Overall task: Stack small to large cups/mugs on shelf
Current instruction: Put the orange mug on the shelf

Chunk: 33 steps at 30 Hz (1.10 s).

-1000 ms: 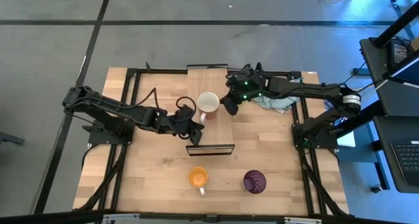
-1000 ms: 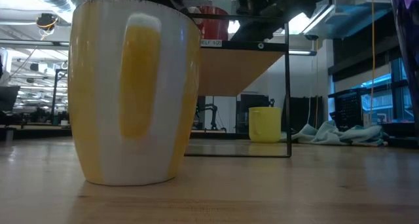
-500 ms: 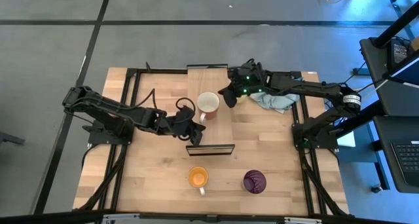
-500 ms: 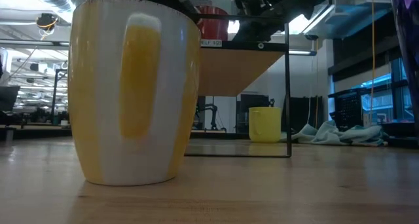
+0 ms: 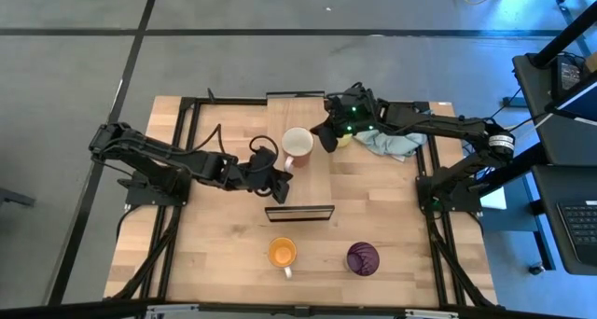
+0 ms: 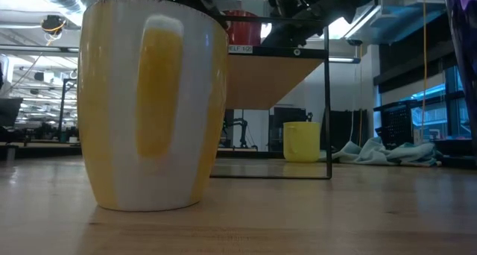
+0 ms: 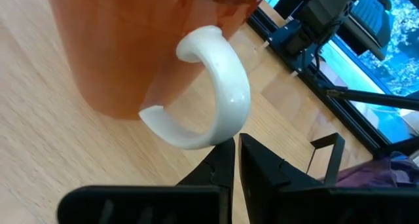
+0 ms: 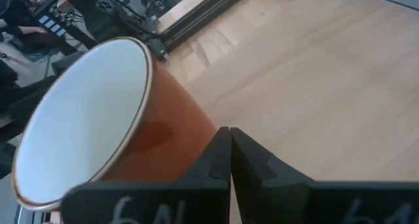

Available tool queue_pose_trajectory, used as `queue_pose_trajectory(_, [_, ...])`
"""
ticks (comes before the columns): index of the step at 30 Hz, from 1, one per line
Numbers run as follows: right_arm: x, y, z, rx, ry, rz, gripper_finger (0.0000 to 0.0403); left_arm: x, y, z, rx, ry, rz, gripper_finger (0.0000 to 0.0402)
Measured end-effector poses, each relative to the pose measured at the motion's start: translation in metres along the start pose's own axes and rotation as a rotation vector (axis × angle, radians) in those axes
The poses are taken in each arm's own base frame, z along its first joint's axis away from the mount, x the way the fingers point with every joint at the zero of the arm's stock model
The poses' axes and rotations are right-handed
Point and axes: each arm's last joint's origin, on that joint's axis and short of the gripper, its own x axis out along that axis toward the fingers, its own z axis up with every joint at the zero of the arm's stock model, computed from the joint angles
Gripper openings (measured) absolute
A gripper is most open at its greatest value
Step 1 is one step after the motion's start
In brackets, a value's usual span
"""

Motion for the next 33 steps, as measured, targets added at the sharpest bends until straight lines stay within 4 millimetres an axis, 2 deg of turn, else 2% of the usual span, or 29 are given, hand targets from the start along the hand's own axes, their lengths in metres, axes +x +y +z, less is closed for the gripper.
queue_pose_trajectory(8, [0.000, 0.001, -0.004, 0.003, 0.050, 0.017, 0.0006, -0.002, 0.001, -0.006, 0.029, 0.035, 0.025, 0.0015])
queue_pose_trajectory(14, [0.002, 0.011, -0.012, -0.011, 0.092, 0.034, 0.0006, -0.002, 0.003, -0.006, 0.038, 0.000, 0.069, 0.0015])
queue_pose_trajectory(18, [0.003, 0.014, -0.014, -0.019, 0.084, 0.004, 0.0006, -0.002, 0.001, -0.006, 0.024, 0.020, 0.037, 0.0015])
queue_pose_trajectory(26, [0.001, -0.001, -0.006, 0.001, 0.026, -0.088, 0.0006, -0.006, -0.008, -0.010, 0.019, 0.039, -0.044, 0.0015])
queue_pose_trajectory(33, [-0.003, -0.014, 0.004, 0.016, -0.027, -0.110, 0.0006, -0.004, -0.005, -0.005, 0.011, -0.029, 0.003, 0.0015])
